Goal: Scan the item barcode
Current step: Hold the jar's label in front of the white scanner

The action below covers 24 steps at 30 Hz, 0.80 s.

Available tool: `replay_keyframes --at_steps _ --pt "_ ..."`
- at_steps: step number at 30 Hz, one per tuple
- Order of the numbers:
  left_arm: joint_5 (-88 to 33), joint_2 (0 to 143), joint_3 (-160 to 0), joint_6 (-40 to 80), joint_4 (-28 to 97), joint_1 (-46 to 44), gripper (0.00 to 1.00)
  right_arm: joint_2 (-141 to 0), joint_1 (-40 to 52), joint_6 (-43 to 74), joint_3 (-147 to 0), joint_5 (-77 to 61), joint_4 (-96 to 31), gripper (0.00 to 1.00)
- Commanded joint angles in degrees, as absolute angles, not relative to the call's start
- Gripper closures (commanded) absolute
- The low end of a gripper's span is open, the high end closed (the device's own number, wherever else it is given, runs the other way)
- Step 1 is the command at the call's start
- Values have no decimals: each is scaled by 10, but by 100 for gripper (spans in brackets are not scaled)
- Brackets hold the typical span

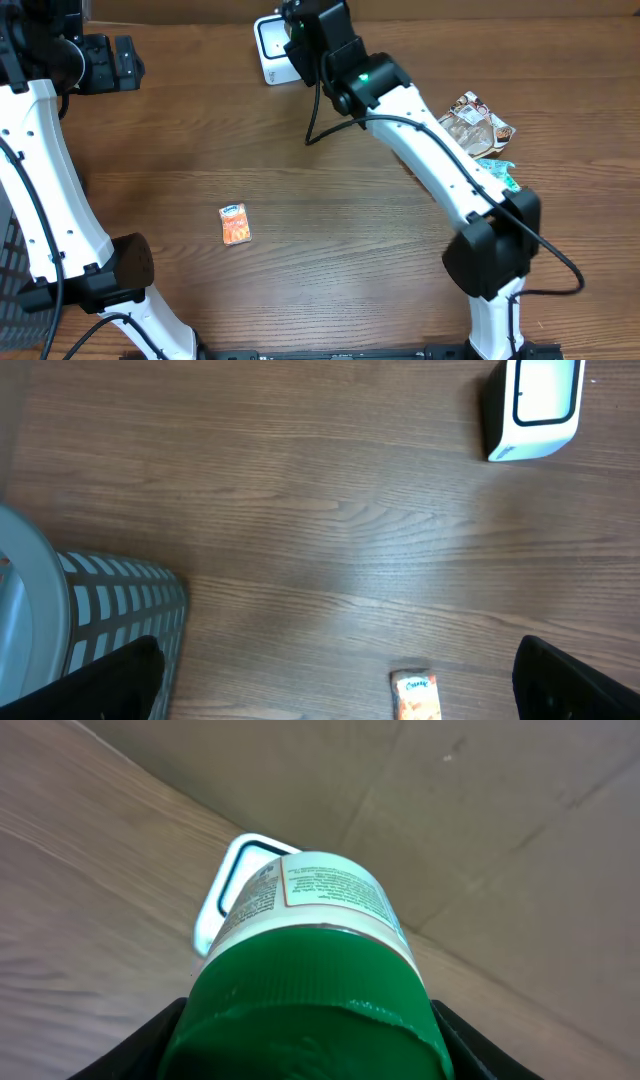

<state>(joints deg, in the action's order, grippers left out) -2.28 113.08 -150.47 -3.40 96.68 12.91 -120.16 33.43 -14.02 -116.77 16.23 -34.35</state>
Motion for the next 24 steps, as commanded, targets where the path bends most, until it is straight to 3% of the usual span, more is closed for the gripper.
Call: replay_keyframes --at_steps 1,14,24 --pt "-19 1128 -1506 -41 968 132 1 -1209 334 -231 -1169 190 -298 64" --pt "-19 1128 -1506 -41 968 132 0 -1326 331 -422 -1169 190 78 67" --pt "-19 1128 -1506 -41 968 132 0 -1456 331 -630 -1169 195 216 60"
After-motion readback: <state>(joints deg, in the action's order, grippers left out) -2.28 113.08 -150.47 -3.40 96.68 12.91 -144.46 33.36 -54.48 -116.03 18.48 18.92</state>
